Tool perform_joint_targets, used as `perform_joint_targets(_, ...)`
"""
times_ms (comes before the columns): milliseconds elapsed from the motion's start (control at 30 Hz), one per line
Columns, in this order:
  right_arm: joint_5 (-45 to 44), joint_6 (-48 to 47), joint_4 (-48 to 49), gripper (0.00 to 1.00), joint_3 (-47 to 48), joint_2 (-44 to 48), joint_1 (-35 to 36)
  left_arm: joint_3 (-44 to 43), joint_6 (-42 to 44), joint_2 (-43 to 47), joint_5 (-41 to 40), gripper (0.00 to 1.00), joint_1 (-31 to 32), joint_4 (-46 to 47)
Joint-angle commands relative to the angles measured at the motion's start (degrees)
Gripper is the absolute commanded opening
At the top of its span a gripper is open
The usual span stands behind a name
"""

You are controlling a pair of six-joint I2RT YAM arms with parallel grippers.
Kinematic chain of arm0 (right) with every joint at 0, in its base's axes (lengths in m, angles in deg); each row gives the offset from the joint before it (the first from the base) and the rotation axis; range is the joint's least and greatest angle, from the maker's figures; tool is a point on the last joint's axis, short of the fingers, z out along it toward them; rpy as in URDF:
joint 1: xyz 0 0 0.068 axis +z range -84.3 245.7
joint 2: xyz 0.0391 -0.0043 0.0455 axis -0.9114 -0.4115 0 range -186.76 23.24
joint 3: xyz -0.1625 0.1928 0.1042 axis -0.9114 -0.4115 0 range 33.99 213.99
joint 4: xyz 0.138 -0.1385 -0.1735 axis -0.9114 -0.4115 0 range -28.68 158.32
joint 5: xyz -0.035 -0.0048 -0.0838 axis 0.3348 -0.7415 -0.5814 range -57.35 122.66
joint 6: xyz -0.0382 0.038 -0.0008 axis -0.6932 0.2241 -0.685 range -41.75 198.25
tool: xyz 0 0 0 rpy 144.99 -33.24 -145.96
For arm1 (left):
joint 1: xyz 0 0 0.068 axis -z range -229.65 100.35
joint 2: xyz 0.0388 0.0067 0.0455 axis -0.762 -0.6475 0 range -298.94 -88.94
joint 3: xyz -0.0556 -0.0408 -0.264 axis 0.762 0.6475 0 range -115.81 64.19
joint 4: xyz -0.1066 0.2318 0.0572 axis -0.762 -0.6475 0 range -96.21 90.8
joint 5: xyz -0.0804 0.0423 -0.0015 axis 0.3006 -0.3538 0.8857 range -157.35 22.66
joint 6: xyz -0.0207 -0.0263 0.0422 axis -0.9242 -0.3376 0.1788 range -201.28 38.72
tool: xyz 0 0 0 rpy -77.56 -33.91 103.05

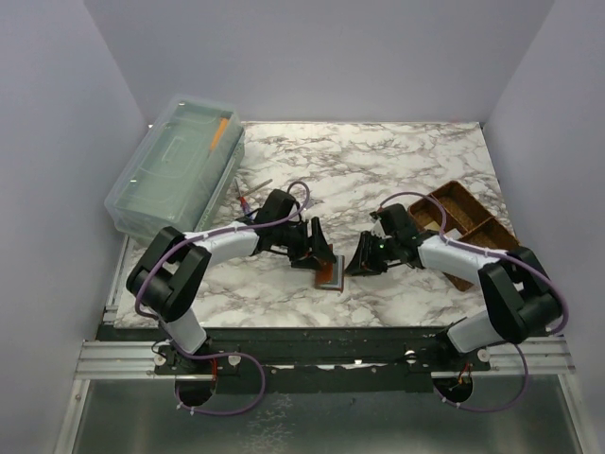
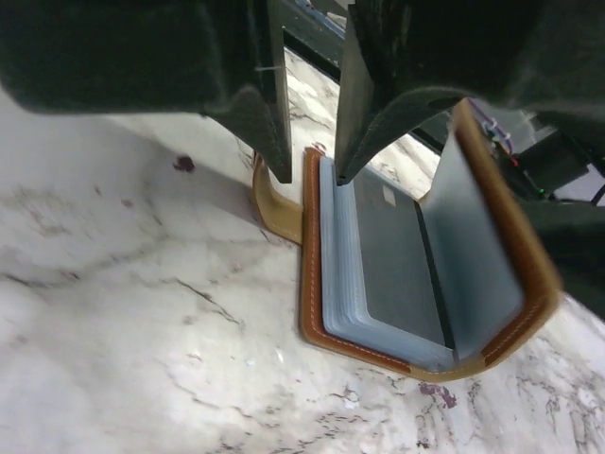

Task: Put the credit cards into the card holder
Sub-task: Close the card holder at the center of the board.

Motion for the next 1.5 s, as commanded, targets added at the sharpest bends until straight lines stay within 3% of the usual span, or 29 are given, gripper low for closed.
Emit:
perform_joint_targets(0,-7.4,-0.4,-11.5,0.31,2.1,5.7,0.1,-0.1,-0.8,-3.6,1.3,0.63,0.8,4.1)
perform_joint_targets(200,-10.2,-0.6,-15.0,0.37,2.7,8.6,-0.1,0.5,-0.7,-6.2,0.6,0.51,1.3,5.9)
perform_joint_targets(433,-12.1,-1.0,-16.2,0.39,4.8,8.2,-0.1,1.0,-0.2,-7.4,-0.5,0.19,1.3,5.9)
perform_joint_targets(500,-11.7,-1.1,-15.9,0.39,5.2,7.4,-0.1,1.2,-0.1,-7.9,-0.7,0.17,1.3,5.8)
perform_joint_targets(700,-10.5,-1.5,-13.3,0.19,4.6,4.6,-0.1,-0.2,1.7,-10.4,-1.5,0.05,1.3,1.7)
perform_joint_targets(800,-10.1,-1.6,-12.0,0.12,4.3,3.9,-0.2,-0.4,2.4,-10.9,-1.8,0.02,1.3,0.6)
perform_joint_targets(1033,-10.2,-1.8,-11.9,0.11,4.8,2.7,-0.2,-0.9,3.5,-11.4,-2.4,0.00,1.4,-1.0)
perform_joint_targets(1200,-9.9,-2.7,-11.9,0.02,5.3,2.7,-0.1,-1.1,3.7,-11.6,-2.4,0.00,1.3,-1.1)
perform_joint_targets(1467,-1.9,-7.1,-4.8,0.00,4.0,3.6,-0.2,-1.5,3.9,-11.9,-2.1,0.00,1.5,-1.3)
